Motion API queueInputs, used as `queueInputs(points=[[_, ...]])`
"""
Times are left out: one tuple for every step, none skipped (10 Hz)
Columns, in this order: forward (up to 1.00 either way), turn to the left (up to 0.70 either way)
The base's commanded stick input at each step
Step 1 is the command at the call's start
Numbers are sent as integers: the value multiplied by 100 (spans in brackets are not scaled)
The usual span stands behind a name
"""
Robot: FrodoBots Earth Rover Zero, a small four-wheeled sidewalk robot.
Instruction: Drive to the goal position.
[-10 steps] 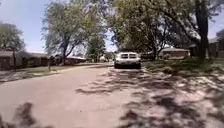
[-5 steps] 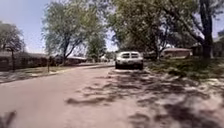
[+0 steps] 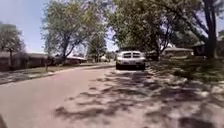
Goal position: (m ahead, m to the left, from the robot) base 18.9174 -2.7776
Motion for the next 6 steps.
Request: queueInputs(points=[[70, 0], [70, 0], [70, 0], [70, 0], [70, 0], [70, 0]])
